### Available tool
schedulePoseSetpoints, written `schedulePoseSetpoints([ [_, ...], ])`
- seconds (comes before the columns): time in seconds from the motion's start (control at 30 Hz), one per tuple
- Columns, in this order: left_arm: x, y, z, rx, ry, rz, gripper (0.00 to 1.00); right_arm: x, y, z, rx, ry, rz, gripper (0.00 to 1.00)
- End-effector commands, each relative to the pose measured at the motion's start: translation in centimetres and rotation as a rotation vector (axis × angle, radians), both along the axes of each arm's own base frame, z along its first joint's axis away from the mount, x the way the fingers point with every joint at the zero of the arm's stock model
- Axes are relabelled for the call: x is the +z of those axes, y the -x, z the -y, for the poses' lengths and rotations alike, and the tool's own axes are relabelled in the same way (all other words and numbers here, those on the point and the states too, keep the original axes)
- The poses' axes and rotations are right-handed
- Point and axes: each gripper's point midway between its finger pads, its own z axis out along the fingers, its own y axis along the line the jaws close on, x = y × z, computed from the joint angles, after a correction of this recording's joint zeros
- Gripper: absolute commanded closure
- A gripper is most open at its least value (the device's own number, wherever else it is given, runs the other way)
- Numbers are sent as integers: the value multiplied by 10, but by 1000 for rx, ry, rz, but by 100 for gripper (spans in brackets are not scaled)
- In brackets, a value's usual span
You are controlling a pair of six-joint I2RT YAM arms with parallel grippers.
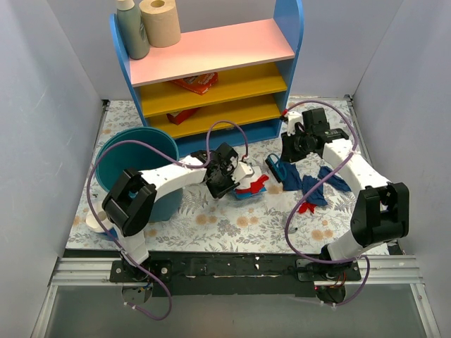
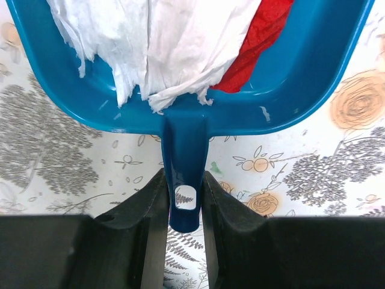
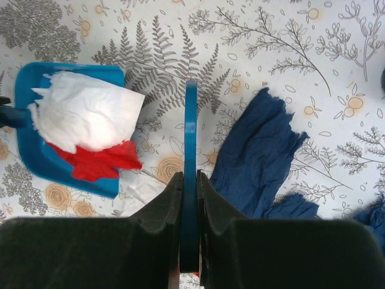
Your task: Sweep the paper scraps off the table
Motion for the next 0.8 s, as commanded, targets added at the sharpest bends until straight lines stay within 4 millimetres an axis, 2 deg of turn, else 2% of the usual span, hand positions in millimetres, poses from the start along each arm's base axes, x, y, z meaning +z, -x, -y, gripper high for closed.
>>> schedulePoseSetpoints([
  [0.0,83,-15,26,-21,182,114,100,-7,-1,12,-31,-9,5,99],
  [0.07,112,-18,30,-24,219,144,100,-12,-2,21,-51,-2,-10,99],
  [0.13,132,-14,33,-35,249,144,100,-16,-3,30,-61,5,-21,99],
  [0.17,153,-11,32,-41,273,160,100,-17,-3,33,-47,19,-13,99],
  [0.23,173,-3,28,-64,293,167,100,-18,-5,37,-41,46,0,99],
  [0.27,190,-1,26,-73,319,198,100,-19,-6,38,-37,47,7,99],
  [0.3,200,1,23,-76,328,215,100,-17,-10,37,-28,48,33,99],
  [0.37,211,8,13,-79,312,224,100,-15,-13,36,-34,38,43,99],
  [0.4,230,8,9,-72,330,259,100,-13,-13,34,-35,24,41,99],
  [0.47,239,11,-4,-44,293,273,100,-11,-11,27,-13,-14,27,99],
  [0.5,253,10,-7,-35,302,301,100,-11,-10,25,-7,-26,19,99],
  [0.53,260,8,-17,-8,271,325,100,-11,-8,22,-9,-44,5,99],
  [0.6,274,8,-25,34,267,346,100,-15,-4,18,-8,-67,-14,99],
  [0.63,289,10,-30,49,273,361,100,-14,-4,15,-4,-90,-13,99],
  [0.7,299,10,-42,102,267,368,100,-17,-2,14,-19,-103,-19,99],
  [0.77,315,10,-63,144,277,397,100,-14,-1,11,-27,-128,-17,99],
])
